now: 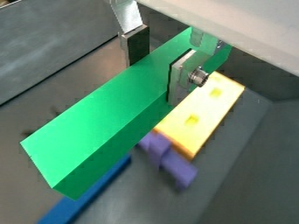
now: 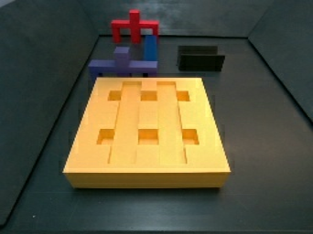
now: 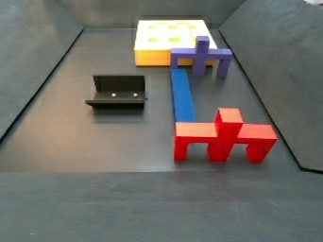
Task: Pick up the green object. Move up. Move to above the board. Insert the green object.
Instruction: Move to above the board, then insert the green object.
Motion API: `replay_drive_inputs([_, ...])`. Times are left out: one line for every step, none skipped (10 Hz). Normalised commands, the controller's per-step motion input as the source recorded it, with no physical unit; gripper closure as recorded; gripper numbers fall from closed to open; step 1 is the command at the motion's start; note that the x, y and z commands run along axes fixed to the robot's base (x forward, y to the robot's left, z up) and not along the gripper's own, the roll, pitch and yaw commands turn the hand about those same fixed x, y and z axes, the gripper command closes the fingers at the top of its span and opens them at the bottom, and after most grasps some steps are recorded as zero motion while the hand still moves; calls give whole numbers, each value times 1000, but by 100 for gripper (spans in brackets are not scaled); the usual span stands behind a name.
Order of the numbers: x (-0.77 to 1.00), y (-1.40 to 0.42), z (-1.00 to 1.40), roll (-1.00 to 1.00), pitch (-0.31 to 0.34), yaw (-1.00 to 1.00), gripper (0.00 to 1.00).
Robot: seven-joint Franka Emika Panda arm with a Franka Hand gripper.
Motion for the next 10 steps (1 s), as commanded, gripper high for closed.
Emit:
replay_drive_inputs([685, -1400, 196, 16, 175, 13, 100])
replay_drive_inputs([703, -1400, 202, -7, 145, 11, 100])
replay_drive_inputs([728, -1400, 204, 4, 139, 8, 100])
replay_drive_inputs([762, -1400, 210, 26, 147, 13, 100])
replay_drive_inputs([408, -638, 101, 70, 170, 9, 100])
replay_drive_inputs([251, -325, 59, 70, 161, 9, 100])
replay_drive_inputs([145, -192, 48, 46, 112, 8, 100])
replay_drive_inputs([-114, 0, -403, -4, -107, 0, 100])
replay_drive_inputs([-197, -183, -986, 0, -149, 0, 100])
replay_drive_inputs([-291, -169, -1000, 0, -79, 0, 100])
